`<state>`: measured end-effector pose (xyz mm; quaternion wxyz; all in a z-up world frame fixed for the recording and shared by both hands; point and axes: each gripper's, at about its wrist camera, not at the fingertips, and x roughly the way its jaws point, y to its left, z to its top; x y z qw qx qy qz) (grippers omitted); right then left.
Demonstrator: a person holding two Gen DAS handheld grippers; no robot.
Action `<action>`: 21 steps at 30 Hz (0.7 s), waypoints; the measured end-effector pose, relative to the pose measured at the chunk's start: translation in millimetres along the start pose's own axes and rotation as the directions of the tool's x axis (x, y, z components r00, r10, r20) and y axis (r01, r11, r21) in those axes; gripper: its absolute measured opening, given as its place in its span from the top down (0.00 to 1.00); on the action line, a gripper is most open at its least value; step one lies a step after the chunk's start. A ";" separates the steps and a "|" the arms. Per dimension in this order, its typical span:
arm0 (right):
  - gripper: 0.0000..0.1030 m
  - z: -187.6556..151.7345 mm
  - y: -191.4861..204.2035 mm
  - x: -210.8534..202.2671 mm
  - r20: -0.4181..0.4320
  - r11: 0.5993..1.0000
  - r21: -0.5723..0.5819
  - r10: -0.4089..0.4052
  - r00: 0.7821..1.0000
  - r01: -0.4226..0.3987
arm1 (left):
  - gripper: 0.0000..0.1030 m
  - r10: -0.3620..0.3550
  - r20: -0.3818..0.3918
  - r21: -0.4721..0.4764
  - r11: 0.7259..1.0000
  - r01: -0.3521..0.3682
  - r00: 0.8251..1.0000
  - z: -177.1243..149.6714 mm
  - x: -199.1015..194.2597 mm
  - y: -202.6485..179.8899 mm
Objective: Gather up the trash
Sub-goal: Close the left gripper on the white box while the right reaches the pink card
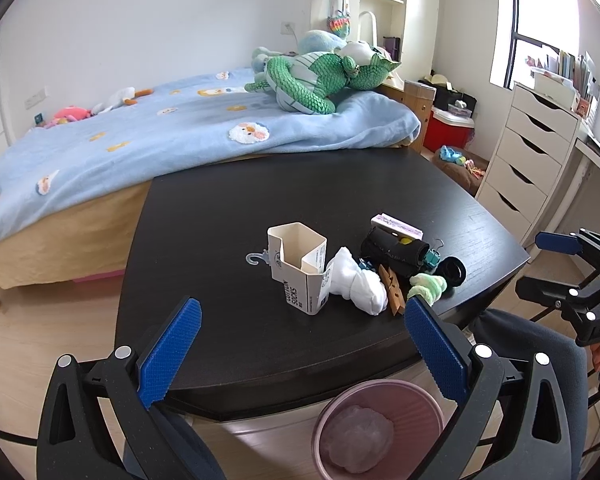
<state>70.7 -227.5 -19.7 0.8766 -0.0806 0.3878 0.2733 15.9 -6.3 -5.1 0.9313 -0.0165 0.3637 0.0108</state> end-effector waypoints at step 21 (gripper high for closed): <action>0.03 0.3 -10.5 3.1 -0.022 1.000 0.019 0.003 1.000 -0.003 | 0.08 -0.021 -0.129 -0.089 0.996 0.009 0.991 30.9 76.2 20.2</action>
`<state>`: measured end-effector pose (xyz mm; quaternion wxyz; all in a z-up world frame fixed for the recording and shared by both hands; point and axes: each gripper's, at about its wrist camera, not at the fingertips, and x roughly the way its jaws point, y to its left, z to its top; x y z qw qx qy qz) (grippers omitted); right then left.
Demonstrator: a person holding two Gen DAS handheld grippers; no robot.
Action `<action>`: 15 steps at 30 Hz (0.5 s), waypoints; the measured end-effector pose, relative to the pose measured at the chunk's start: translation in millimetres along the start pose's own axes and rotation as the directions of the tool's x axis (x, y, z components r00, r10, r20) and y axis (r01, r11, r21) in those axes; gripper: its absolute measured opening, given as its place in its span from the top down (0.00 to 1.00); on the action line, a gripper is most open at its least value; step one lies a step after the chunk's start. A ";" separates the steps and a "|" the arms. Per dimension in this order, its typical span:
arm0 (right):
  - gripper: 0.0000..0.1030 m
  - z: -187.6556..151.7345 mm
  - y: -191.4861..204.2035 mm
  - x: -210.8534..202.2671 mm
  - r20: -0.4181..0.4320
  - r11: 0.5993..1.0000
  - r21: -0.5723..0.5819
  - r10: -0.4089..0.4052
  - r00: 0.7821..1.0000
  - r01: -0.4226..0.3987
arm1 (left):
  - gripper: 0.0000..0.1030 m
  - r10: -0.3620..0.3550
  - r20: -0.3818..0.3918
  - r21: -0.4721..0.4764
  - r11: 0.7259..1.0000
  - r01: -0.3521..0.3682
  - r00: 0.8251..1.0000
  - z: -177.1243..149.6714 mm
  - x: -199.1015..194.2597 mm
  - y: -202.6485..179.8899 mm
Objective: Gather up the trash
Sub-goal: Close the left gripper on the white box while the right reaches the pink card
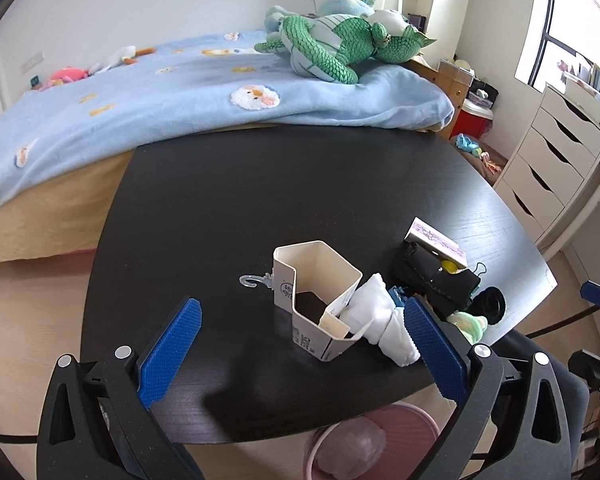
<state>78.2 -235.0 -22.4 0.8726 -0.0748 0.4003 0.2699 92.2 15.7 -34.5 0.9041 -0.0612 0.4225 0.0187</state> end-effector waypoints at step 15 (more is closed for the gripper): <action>0.03 3.4 0.0 6.9 -0.011 1.000 0.002 0.011 1.000 -0.011 | 0.75 -0.022 -0.042 0.021 1.000 0.022 0.999 1.6 16.3 -1.4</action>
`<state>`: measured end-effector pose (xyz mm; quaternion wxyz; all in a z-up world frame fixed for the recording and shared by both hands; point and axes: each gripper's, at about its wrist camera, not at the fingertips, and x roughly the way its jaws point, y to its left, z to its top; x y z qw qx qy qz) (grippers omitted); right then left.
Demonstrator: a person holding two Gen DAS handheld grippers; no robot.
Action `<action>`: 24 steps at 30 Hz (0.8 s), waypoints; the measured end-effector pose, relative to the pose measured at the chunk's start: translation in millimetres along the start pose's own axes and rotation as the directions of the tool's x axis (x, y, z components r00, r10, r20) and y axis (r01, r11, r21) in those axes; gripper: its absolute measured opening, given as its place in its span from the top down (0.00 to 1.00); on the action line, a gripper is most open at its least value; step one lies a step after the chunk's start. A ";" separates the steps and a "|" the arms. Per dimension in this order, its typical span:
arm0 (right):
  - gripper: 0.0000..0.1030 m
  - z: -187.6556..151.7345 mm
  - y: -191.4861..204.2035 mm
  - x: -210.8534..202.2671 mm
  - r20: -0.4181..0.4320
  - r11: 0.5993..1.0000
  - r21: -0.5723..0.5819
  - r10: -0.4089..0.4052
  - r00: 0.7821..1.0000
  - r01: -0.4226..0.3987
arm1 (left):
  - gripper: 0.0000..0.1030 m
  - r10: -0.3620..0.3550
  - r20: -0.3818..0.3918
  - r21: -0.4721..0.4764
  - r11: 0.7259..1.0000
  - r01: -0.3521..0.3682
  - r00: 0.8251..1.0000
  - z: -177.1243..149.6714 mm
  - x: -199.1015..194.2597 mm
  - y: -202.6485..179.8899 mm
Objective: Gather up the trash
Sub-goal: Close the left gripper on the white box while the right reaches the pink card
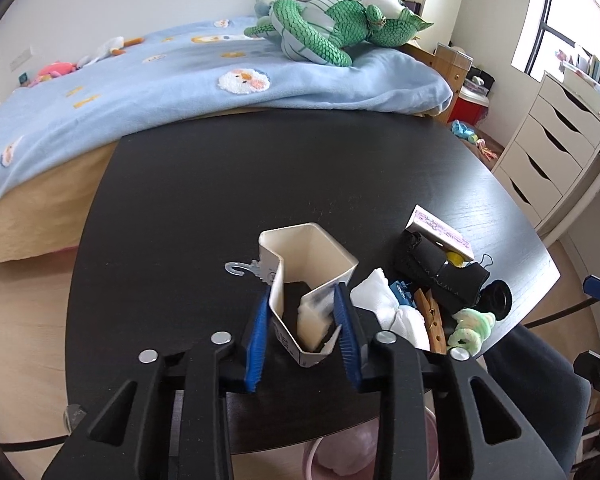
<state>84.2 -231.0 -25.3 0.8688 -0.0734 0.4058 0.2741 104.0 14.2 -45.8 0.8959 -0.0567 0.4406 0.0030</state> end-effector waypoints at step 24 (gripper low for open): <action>0.03 102.0 1.1 54.9 -0.107 0.991 -0.137 -0.010 0.994 -0.004 | 0.80 -0.006 0.080 0.035 0.999 0.003 0.997 2.5 -36.8 -5.1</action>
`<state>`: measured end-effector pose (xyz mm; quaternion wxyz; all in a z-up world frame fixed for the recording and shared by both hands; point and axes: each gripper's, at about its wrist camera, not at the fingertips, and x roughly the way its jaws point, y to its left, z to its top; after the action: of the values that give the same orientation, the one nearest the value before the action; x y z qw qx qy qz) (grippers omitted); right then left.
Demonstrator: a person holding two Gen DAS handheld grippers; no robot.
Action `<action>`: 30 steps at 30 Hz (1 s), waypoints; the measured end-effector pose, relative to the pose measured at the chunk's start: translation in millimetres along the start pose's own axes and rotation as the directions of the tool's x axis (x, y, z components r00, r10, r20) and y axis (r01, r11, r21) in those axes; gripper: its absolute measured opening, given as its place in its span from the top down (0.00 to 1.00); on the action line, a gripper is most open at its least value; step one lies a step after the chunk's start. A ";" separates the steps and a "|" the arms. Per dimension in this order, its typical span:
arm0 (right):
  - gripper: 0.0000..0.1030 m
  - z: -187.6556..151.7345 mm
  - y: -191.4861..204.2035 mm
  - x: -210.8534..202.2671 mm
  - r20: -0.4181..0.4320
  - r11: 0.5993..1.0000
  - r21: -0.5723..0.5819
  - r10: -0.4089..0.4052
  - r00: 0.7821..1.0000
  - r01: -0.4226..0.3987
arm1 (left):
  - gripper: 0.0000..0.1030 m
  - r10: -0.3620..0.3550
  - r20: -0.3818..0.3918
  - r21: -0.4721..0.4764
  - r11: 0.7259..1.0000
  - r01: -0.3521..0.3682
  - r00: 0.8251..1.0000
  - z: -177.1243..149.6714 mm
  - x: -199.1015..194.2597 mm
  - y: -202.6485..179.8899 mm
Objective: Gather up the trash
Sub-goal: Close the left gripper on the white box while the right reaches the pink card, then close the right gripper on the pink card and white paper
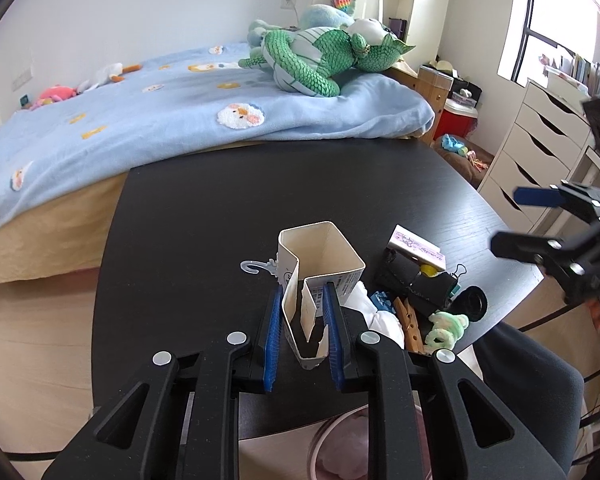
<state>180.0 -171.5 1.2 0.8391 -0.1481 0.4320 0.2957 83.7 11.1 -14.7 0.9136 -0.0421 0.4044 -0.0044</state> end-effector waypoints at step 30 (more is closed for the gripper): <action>0.42 34.3 -2.5 110.8 -0.321 0.990 -0.009 0.129 0.938 -0.139 | 0.80 -0.017 -0.005 -0.025 1.000 0.017 1.000 -4.0 5.3 9.4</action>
<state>253.5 -115.4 -68.8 0.7334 -0.1775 0.5667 0.3309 84.1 20.0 -22.0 0.9118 -0.0572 0.4065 -0.0072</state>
